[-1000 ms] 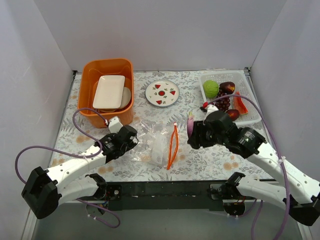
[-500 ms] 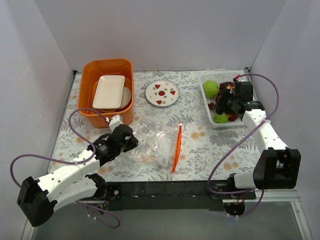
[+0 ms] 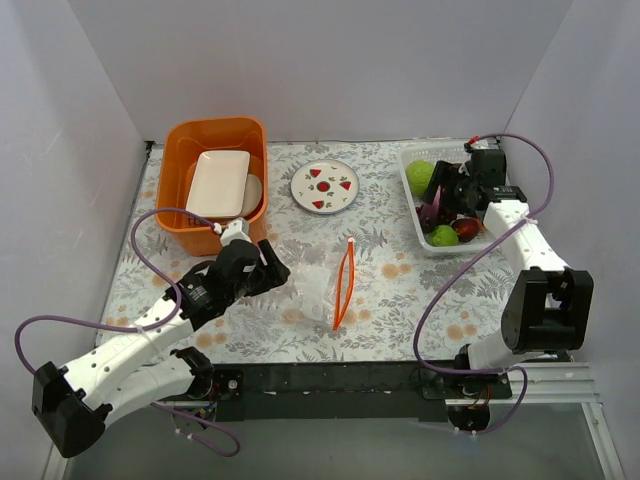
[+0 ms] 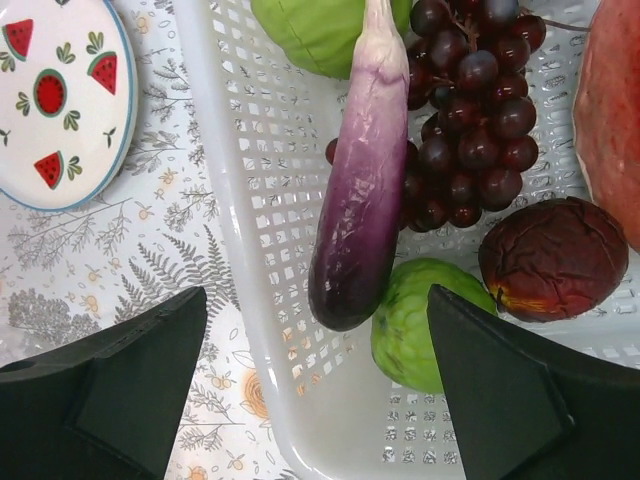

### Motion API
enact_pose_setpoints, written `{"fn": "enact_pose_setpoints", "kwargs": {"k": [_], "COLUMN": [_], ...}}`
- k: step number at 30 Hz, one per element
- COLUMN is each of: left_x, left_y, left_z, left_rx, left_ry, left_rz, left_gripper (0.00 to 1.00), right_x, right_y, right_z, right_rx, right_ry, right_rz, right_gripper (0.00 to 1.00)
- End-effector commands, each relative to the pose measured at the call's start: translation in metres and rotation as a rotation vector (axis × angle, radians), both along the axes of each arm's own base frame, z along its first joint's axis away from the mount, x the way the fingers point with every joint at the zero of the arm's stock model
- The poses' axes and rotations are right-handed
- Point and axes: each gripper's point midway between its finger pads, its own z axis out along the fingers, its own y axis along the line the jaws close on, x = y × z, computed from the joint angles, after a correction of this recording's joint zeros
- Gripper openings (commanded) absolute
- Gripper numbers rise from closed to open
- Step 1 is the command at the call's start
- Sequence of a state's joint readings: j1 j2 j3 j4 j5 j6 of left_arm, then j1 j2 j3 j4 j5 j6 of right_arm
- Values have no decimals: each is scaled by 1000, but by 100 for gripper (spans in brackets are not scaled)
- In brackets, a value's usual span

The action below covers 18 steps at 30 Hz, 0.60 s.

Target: Open the zip-top bag and remove the fake food

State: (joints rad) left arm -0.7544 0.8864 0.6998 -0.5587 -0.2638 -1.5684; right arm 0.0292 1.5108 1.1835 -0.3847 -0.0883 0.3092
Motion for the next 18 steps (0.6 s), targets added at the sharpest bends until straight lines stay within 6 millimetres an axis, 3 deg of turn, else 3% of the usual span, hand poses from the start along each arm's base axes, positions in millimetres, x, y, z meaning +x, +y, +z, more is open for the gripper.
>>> {"fn": "enact_pose_setpoints", "kwargs": {"k": [1, 5, 7, 12, 13, 14, 16, 18], "left_x": [3, 5, 5, 7, 9, 10, 12, 15], "left_y": [-12, -21, -26, -39, -39, -37, -36, -35], "left_z": [32, 47, 51, 75, 76, 78, 79, 78], "left_rx": [-40, -58, -61, -95, -101, -100, -102, -92], "left_ry": [-48, -65, -69, -103, -106, -115, -125, -132], "left_rz": [-63, -107, -129, -187, -180, -169, -156, -149], "left_gripper": [64, 82, 98, 98, 98, 98, 98, 98], "right_x": [-7, -30, -46, -104, -117, -128, -143, -155], "right_y": [7, 32, 47, 109, 119, 122, 125, 124], "right_z": [46, 59, 66, 82, 74, 85, 74, 77], "right_rx": [1, 22, 52, 122, 141, 181, 203, 231], "right_ry": [-102, -131, -166, -242, -233, -265, -255, -279], "right_rz": [29, 85, 120, 275, 314, 322, 342, 350], "right_gripper": [98, 98, 98, 98, 98, 98, 98, 98]}}
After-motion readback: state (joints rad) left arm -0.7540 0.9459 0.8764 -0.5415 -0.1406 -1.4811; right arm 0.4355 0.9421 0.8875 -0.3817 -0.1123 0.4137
